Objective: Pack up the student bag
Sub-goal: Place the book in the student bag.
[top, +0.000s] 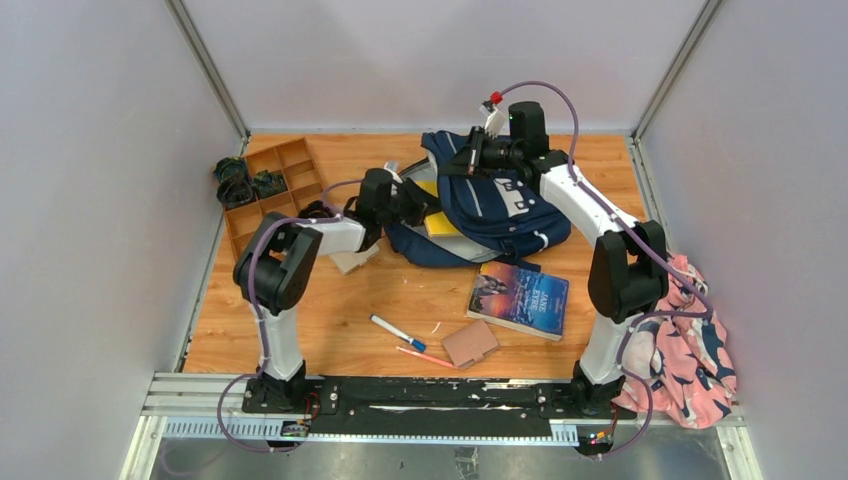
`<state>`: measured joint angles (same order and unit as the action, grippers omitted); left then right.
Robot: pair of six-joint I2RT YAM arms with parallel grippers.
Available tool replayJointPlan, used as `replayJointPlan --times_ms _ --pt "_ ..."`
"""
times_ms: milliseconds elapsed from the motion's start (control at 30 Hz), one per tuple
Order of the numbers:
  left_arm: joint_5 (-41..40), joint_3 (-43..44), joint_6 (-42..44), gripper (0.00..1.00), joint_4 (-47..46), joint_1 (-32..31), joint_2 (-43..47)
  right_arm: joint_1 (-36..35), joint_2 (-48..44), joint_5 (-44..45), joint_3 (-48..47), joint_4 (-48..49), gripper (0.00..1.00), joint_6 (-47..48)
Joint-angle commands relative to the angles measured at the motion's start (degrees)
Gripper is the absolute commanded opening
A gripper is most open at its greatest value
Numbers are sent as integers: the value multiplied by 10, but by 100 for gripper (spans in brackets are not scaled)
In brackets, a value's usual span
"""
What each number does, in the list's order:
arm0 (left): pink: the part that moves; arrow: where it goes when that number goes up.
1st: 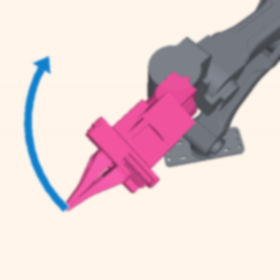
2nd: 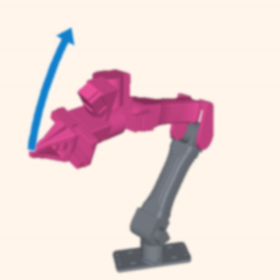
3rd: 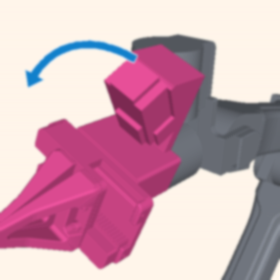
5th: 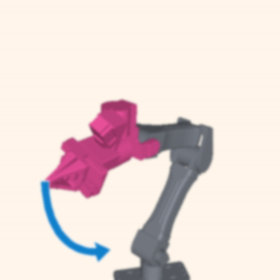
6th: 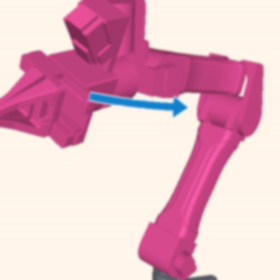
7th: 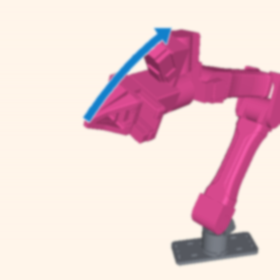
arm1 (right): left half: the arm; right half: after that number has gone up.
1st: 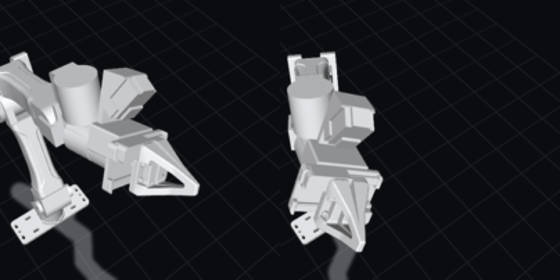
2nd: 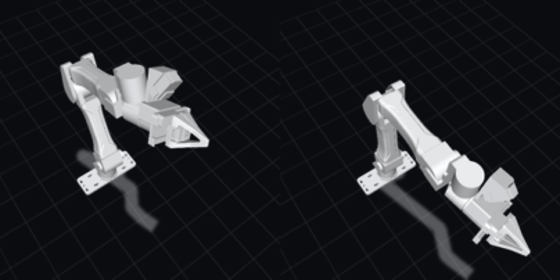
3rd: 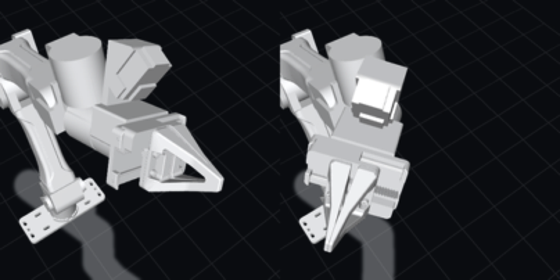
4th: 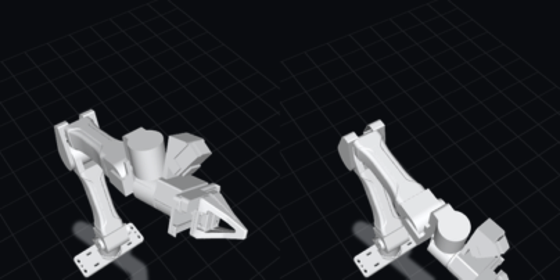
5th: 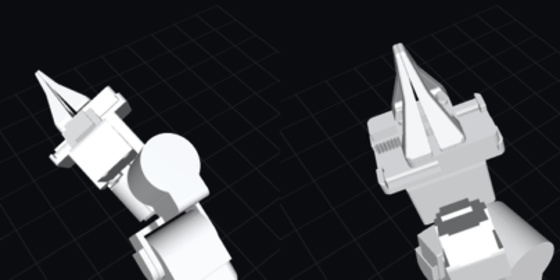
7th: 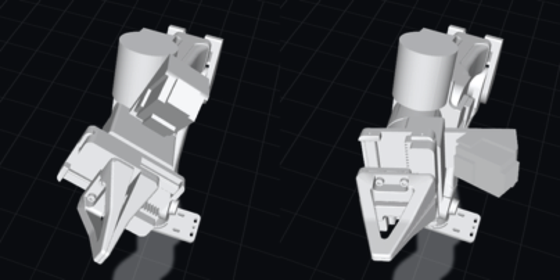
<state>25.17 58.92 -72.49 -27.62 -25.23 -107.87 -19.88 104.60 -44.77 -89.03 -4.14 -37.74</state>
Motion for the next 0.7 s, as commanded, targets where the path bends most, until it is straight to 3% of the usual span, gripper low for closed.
replayJointPlan --times_ms 0,233,367,433,533,667 --pt "-19 48 -83 0 -154 -19 -42 -3 -25 -93 -30 55 0 -5" --pt "-38 115 -87 1 -150 -55 -117 -3 -17 -103 -18 76 0 -19" --pt "-31 117 -81 44 -137 -56 -128 -1 -21 -97 -9 75 0 -16" --pt "-47 104 -60 60 -103 -56 -110 3 -24 -90 0 74 0 -13" --pt "-66 96 -18 73 -49 -55 -80 13 -26 -87 10 68 0 -7" --pt "-75 101 32 77 22 -55 -52 33 -36 -65 31 64 0 -8"
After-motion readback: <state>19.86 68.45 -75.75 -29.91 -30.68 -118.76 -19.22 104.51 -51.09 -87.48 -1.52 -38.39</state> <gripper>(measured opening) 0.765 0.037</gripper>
